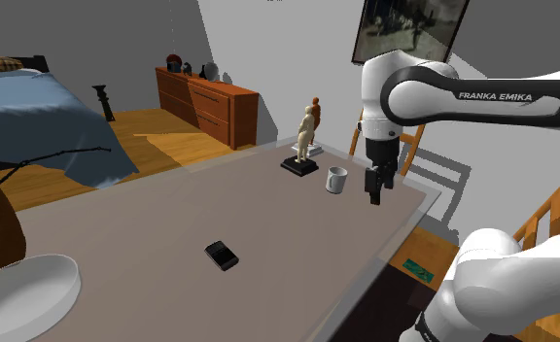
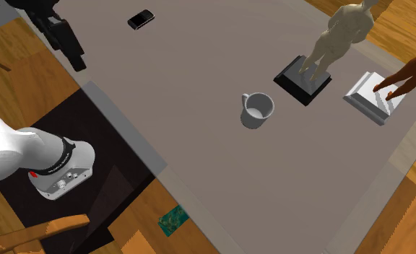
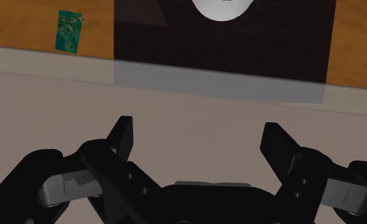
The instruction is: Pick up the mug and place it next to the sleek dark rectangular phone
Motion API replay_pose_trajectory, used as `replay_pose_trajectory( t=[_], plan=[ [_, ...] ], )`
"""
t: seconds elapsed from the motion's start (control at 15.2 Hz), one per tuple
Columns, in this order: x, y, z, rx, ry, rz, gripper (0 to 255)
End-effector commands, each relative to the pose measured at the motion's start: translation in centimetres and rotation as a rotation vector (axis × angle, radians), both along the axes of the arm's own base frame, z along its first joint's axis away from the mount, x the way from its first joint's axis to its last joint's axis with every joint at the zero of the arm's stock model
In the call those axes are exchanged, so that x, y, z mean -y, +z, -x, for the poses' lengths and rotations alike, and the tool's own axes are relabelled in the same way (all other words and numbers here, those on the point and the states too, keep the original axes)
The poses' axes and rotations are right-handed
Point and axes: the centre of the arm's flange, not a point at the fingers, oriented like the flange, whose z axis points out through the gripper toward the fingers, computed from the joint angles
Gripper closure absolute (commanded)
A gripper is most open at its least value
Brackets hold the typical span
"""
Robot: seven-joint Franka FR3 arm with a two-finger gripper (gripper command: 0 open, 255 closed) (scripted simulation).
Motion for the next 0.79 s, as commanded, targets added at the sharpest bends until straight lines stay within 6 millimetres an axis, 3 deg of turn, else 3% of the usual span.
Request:
replay_pose_trajectory(
  t=[0.0, 0.73],
  plan=[
    [0.0, 0.0, 0.0, 0.0, 0.0, 0.0, 0],
    [12.1, -4.4, -6.6, 0.072, -0.013, -0.043, 0]
  ],
)
